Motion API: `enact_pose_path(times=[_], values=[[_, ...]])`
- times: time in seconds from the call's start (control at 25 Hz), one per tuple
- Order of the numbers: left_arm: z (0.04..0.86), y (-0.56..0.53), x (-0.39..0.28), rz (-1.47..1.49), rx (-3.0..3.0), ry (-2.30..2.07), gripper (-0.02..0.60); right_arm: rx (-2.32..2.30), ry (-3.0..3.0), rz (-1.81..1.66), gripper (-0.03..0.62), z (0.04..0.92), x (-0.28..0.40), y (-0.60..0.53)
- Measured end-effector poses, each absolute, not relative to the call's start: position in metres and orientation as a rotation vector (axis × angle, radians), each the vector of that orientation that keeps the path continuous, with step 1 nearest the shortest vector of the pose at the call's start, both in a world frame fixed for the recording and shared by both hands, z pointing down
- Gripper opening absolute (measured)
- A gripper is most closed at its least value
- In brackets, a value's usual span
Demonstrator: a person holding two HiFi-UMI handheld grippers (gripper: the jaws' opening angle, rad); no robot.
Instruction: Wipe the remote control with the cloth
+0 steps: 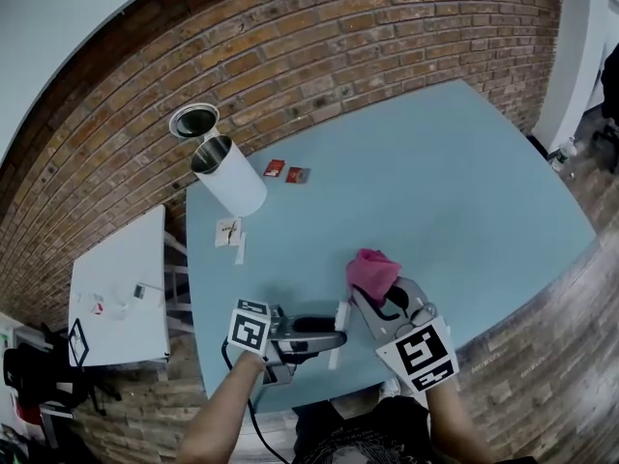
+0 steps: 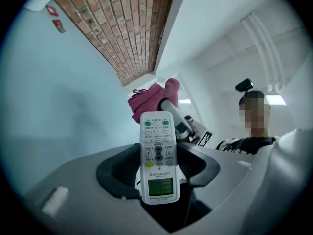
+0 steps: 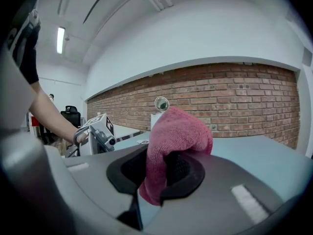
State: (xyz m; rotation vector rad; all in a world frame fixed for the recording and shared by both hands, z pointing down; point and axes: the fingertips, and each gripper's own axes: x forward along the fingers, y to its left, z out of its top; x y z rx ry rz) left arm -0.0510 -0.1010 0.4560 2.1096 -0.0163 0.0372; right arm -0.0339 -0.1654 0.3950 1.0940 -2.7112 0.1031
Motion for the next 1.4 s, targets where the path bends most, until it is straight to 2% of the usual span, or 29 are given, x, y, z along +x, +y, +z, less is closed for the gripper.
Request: enact_pose_path(times=[0.28, 0.44, 1.4], values=[[0.427, -0.098, -0.054, -0.278, 1.99, 0.061, 0.238, 1.003, -2.689, -0.156, 0.063, 0.382, -0.053, -0.148], [0.414, -0.099, -0.058, -0.469, 1.889, 0.075, 0.238, 0.976, -2.683, -0.182, 0.063, 0.382, -0.056, -0.139], [0.425, -0.145, -0.077, -0.616, 1.816, -0.23, 0.238, 0.885, -2.66, -0.223, 0.063, 0.393, -0.061, -0.128]])
